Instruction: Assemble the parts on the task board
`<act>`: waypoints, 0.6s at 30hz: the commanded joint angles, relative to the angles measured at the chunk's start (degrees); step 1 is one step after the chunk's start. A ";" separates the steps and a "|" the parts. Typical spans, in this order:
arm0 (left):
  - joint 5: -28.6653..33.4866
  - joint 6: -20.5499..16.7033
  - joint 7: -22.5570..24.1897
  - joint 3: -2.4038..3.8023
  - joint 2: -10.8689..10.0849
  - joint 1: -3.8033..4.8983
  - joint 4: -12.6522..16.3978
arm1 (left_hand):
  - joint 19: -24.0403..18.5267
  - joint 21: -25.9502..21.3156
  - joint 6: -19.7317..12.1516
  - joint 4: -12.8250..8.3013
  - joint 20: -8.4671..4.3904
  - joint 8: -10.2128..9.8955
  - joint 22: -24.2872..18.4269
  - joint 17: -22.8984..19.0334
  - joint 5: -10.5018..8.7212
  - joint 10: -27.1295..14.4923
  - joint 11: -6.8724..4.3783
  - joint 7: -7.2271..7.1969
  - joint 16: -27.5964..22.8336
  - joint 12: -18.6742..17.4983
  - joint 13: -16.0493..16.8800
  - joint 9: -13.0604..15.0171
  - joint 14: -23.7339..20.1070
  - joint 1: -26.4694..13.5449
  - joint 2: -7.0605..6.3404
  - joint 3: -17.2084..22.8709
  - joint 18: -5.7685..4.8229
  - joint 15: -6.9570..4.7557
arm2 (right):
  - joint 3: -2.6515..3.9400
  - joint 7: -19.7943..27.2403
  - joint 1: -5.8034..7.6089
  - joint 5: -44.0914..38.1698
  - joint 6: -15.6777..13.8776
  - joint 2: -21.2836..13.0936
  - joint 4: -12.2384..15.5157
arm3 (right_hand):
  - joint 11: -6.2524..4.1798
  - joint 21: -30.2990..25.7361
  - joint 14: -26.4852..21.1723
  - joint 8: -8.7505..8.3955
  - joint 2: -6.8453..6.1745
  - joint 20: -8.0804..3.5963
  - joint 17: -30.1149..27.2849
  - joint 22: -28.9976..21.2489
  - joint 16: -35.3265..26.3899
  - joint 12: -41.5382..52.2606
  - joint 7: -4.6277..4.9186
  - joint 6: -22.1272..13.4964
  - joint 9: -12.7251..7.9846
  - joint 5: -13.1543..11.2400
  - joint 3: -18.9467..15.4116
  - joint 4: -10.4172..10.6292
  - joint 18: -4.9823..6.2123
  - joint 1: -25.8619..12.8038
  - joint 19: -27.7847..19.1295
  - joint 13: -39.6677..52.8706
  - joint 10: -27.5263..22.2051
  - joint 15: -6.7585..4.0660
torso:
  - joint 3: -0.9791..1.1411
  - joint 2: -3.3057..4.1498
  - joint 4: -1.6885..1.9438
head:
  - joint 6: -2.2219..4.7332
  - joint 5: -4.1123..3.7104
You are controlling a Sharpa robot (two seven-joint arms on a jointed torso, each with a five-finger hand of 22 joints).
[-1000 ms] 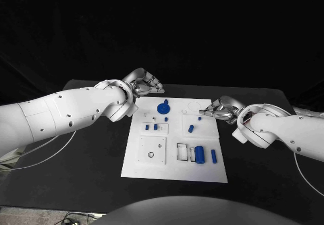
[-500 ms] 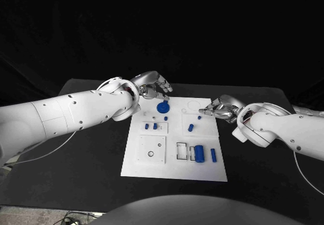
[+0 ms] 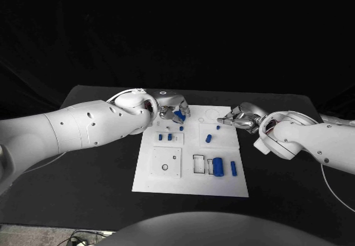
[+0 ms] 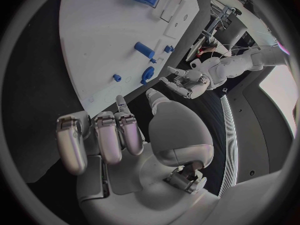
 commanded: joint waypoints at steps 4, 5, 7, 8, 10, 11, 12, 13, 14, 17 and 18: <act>-4.40 3.36 1.08 0.05 0.38 -0.33 -0.10 | 6.03 0.14 0.63 -0.05 -0.35 0.09 15.09 15.09 -0.33 0.26 -1.45 0.47 0.15 -0.52 -1.13 -0.74 5.98 1.43 0.04 0.70 -0.43 -1.52 | 0.00 0.79 -0.04 -0.17 -0.33 0.00 0.13 | 0.24 0.26 5.98 0.05 0.27 0.46 15.05 15.07 0.23 0.23 -0.03 0.45 0.06 0.34 -0.28 0.00 -0.38 0.09 6.00 15.08 6.15 0.18 | 0.02 -0.01 0.01 | -0.09 0.03; -4.46 3.45 1.14 0.05 0.39 -0.37 -0.11 | 6.03 0.14 0.67 -0.06 -0.36 0.09 15.09 15.09 -0.33 0.31 -1.56 0.51 0.15 -0.54 -1.23 -0.81 5.98 1.56 0.01 0.76 -0.43 -1.61 | 0.00 0.92 -0.04 -0.17 -0.50 -0.01 0.15 | 0.24 0.26 5.98 0.06 0.28 0.46 15.05 15.07 0.23 0.23 -0.04 0.46 0.07 0.34 -0.28 0.00 -0.38 0.09 6.00 15.08 6.15 0.17 | 0.03 0.00 0.01 | -0.09 0.05; -4.60 3.75 1.33 0.05 0.42 -0.48 -0.13 | 6.03 0.14 0.75 -0.06 -0.37 0.08 15.09 15.09 -0.34 0.39 -1.80 0.60 0.15 -0.60 -1.45 -0.96 5.98 1.80 -0.05 0.86 -0.43 -1.82 | 0.00 1.23 -0.04 -0.16 -0.88 -0.03 0.18 | 0.24 0.26 5.98 0.06 0.28 0.46 15.05 15.07 0.23 0.23 -0.04 0.47 0.07 0.34 -0.28 0.00 -0.38 0.09 6.00 15.08 6.15 0.17 | 0.02 0.00 0.03 | -0.05 -0.01; -4.68 3.82 1.44 0.05 0.42 -0.52 -0.13 | 6.03 0.14 0.77 -0.06 -0.37 0.08 15.09 15.09 -0.34 0.34 -1.86 0.63 0.15 -0.65 -1.54 -1.01 5.98 1.87 -0.09 0.88 -0.43 -1.87 | 0.00 1.34 -0.04 -0.15 -1.01 -0.03 0.18 | 0.24 0.26 5.98 0.06 0.28 0.46 15.05 15.07 0.23 0.23 -0.04 0.47 0.07 0.34 -0.28 0.00 -0.38 0.09 6.00 15.08 6.15 0.17 | 0.02 0.00 0.01 | -0.05 -0.01; -4.98 3.73 1.66 0.05 0.42 -0.62 -0.14 | 6.03 0.14 0.93 -0.05 -0.38 0.11 15.09 15.09 -0.34 0.08 -2.07 0.75 0.15 -0.86 -1.85 -1.17 5.98 2.08 -0.17 0.98 -0.43 -2.05 | 0.00 1.47 -0.04 -0.13 -1.18 -0.03 0.18 | 0.24 0.26 5.98 0.06 0.28 0.46 15.05 15.07 0.23 0.23 -0.04 0.47 0.07 0.34 -0.28 0.00 -0.38 0.09 6.00 15.08 6.15 0.17 | 0.03 -0.01 -0.02 | -0.12 0.13; -5.06 3.71 1.68 0.05 0.42 -0.64 -0.14 | 6.03 0.14 0.98 -0.05 -0.39 0.12 15.09 15.09 -0.34 0.03 -2.11 0.76 0.15 -0.89 -1.91 -1.20 5.98 2.12 -0.19 1.00 -0.43 -2.08 | 0.00 1.49 -0.04 -0.13 -1.21 -0.04 0.19 | 0.24 0.26 5.98 0.06 0.28 0.46 15.05 15.07 0.23 0.23 -0.04 0.47 0.07 0.34 -0.28 0.00 -0.38 0.09 6.00 15.08 6.15 0.17 | 0.04 -0.01 -0.02 | -0.12 0.13; -5.23 3.68 1.74 0.05 0.44 -0.68 -0.15 | 6.03 0.14 1.04 -0.06 -0.39 0.13 15.09 15.09 -0.34 -0.04 -2.17 0.77 0.15 -0.93 -1.99 -1.25 5.98 2.19 -0.21 1.04 -0.43 -2.13 | 0.00 1.55 -0.04 -0.12 -1.28 -0.06 0.20 | 0.24 0.26 5.98 0.06 0.28 0.46 15.05 15.07 0.23 0.23 -0.04 0.47 0.07 0.34 -0.28 0.00 -0.38 0.09 6.00 15.08 6.15 0.17 | 0.03 -0.01 -0.03 | -0.10 0.10; -5.38 3.65 1.79 0.05 0.47 -0.72 -0.18 | 6.03 0.14 1.11 -0.06 -0.39 0.14 15.09 15.09 -0.33 -0.10 -2.22 0.76 0.15 -0.97 -2.07 -1.30 5.98 2.28 -0.22 1.09 -0.43 -2.18 | 0.00 1.61 -0.04 -0.11 -1.38 -0.09 0.21 | 0.24 0.26 5.98 0.06 0.28 0.46 15.05 15.07 0.23 0.23 -0.04 0.47 0.07 0.34 -0.28 0.00 -0.38 0.09 6.00 15.08 6.15 0.17 | 0.02 0.01 -0.01 | -0.12 0.01; -5.56 3.70 1.82 0.05 0.51 -0.75 -0.22 | 6.03 0.14 1.18 -0.09 -0.39 0.15 15.09 15.09 -0.33 -0.20 -2.28 0.74 0.15 -1.01 -2.17 -1.37 5.98 2.45 -0.22 1.18 -0.43 -2.23 | 0.00 1.67 -0.04 -0.10 -1.51 -0.11 0.22 | 0.24 0.26 5.98 0.06 0.28 0.46 15.05 15.07 0.23 0.23 -0.04 0.47 0.07 0.34 -0.28 0.00 -0.38 0.09 6.00 15.08 6.15 0.17 | 0.00 0.02 0.04 | -0.13 -0.14; -6.10 3.92 1.71 0.05 0.64 -0.80 -0.40 | 6.03 0.14 1.23 -0.16 -0.40 0.10 15.09 15.09 -0.33 -0.47 -2.46 0.71 0.15 -1.10 -2.37 -1.60 5.98 3.05 -0.23 1.51 -0.43 -2.39 | 0.00 1.93 -0.04 -0.07 -1.90 -0.13 0.25 | 0.23 0.26 5.98 0.09 0.31 0.45 15.05 15.07 0.23 0.23 -0.05 0.51 0.08 0.36 -0.27 0.00 -0.38 0.10 6.00 15.08 6.15 0.16 | 0.02 -0.01 -0.03 | -0.20 0.07; -6.16 3.92 1.65 0.05 0.67 -0.81 -0.43 | 6.03 0.14 1.22 -0.19 -0.40 0.07 15.09 15.09 -0.33 -0.55 -2.51 0.72 0.15 -1.12 -2.41 -1.67 5.98 3.28 -0.19 1.64 -0.43 -2.43 | 0.00 1.96 -0.04 -0.06 -1.96 -0.13 0.26 | 0.23 0.26 5.98 0.09 0.31 0.45 15.05 15.07 0.23 0.23 -0.05 0.51 0.08 0.36 -0.27 0.00 -0.38 0.10 6.00 15.08 6.15 0.16 | 0.03 -0.01 -0.03 | -0.20 0.07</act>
